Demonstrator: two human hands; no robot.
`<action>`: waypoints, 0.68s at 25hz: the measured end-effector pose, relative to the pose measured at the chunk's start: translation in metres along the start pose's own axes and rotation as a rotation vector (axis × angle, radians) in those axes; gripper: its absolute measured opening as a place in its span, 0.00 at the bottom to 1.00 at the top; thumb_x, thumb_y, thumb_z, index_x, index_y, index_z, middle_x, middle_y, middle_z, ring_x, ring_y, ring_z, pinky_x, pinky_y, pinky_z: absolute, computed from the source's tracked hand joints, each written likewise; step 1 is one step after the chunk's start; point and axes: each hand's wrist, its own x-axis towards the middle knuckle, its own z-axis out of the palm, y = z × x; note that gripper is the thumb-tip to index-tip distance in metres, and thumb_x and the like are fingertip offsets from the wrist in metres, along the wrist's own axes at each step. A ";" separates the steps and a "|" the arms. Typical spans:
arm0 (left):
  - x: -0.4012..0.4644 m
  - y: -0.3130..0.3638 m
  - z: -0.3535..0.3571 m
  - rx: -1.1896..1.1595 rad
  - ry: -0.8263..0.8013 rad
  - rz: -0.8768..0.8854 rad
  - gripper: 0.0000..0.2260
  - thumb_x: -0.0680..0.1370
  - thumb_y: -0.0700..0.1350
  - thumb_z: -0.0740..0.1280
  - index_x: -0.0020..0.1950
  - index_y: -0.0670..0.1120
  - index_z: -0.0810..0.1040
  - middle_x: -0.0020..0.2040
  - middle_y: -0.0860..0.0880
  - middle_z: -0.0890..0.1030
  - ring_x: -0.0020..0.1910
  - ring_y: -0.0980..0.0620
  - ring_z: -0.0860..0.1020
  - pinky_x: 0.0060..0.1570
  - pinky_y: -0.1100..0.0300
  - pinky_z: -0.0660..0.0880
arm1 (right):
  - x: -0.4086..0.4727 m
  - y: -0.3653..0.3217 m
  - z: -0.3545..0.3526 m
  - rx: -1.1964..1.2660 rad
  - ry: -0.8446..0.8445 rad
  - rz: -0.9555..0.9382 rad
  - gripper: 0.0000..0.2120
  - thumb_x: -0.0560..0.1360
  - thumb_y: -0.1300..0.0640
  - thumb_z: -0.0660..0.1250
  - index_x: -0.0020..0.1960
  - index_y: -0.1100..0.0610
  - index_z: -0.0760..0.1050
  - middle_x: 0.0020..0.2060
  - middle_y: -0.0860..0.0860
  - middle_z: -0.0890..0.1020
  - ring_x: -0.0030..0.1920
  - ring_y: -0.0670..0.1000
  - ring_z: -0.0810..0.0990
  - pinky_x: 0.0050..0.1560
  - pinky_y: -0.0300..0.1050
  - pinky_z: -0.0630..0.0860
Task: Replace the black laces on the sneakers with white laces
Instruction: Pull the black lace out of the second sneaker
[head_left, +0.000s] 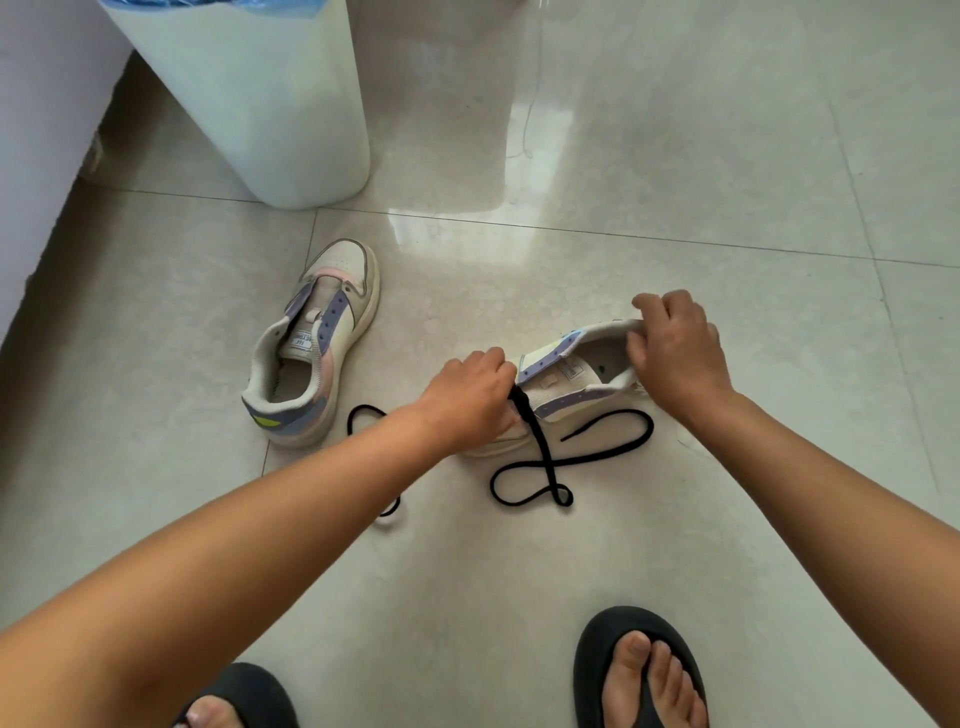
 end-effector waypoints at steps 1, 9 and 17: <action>0.003 0.000 0.002 -0.044 0.010 -0.033 0.13 0.78 0.49 0.61 0.57 0.42 0.72 0.57 0.44 0.71 0.55 0.44 0.70 0.47 0.57 0.63 | -0.007 -0.010 -0.005 0.024 0.166 -0.090 0.10 0.75 0.60 0.59 0.51 0.64 0.74 0.44 0.61 0.75 0.41 0.61 0.75 0.39 0.51 0.71; -0.005 -0.009 -0.014 -0.761 -0.139 -0.243 0.05 0.79 0.45 0.61 0.46 0.45 0.73 0.33 0.50 0.78 0.33 0.53 0.74 0.35 0.59 0.69 | -0.085 -0.095 0.018 1.015 -0.590 0.761 0.08 0.76 0.53 0.66 0.50 0.57 0.70 0.39 0.46 0.73 0.38 0.43 0.71 0.38 0.36 0.67; -0.060 0.029 0.009 -0.447 -0.150 0.089 0.11 0.80 0.40 0.58 0.59 0.38 0.73 0.57 0.41 0.76 0.58 0.44 0.73 0.50 0.60 0.66 | -0.077 -0.109 0.015 1.367 -0.886 0.807 0.19 0.79 0.42 0.57 0.56 0.53 0.78 0.44 0.47 0.81 0.47 0.46 0.77 0.49 0.41 0.66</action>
